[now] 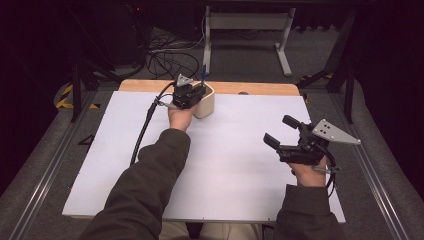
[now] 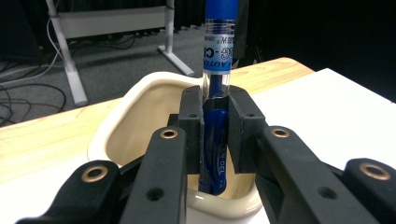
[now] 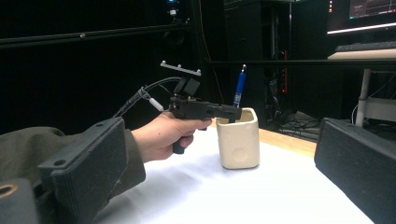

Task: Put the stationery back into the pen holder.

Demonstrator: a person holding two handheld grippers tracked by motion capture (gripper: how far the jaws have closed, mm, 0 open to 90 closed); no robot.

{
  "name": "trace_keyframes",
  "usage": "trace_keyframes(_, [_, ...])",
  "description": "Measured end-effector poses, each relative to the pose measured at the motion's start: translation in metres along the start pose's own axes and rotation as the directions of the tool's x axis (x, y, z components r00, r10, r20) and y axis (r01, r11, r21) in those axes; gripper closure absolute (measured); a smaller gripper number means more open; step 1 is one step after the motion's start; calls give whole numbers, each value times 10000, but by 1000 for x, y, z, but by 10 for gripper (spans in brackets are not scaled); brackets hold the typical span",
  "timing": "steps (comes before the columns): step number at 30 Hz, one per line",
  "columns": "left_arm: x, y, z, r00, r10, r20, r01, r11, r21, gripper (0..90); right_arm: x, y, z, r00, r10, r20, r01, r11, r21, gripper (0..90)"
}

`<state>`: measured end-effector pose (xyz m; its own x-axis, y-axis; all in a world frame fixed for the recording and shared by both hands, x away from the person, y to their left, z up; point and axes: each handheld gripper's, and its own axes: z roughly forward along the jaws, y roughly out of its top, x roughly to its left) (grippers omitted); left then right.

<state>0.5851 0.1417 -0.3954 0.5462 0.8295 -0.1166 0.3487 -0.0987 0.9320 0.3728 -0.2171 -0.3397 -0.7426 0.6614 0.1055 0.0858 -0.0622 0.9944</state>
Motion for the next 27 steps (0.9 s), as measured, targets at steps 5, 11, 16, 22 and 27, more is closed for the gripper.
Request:
trace_keyframes(5, [0,-1,0,10000,-36,-78,37,9999,115,780,0,0,0,10000,35,10,-35,10000,5,34])
trace_keyframes(11, [-1,-2,2,9998,-184,-62,186,9995,261,779,0,0,1,10000,16,7,-16,10000,31,34])
trace_keyframes(16, [-1,-3,3,9998,-201,-50,203,9991,364,775,0,0,0,10000,34,14,-34,10000,26,34])
trace_keyframes(22, [-2,-3,4,9995,-310,10,310,9989,359,760,0,0,1,10000,40,8,-40,10000,58,36])
trace_keyframes(27, [-1,-2,3,9995,-306,-19,307,9989,357,752,0,0,1,10000,21,-8,-20,10000,80,36])
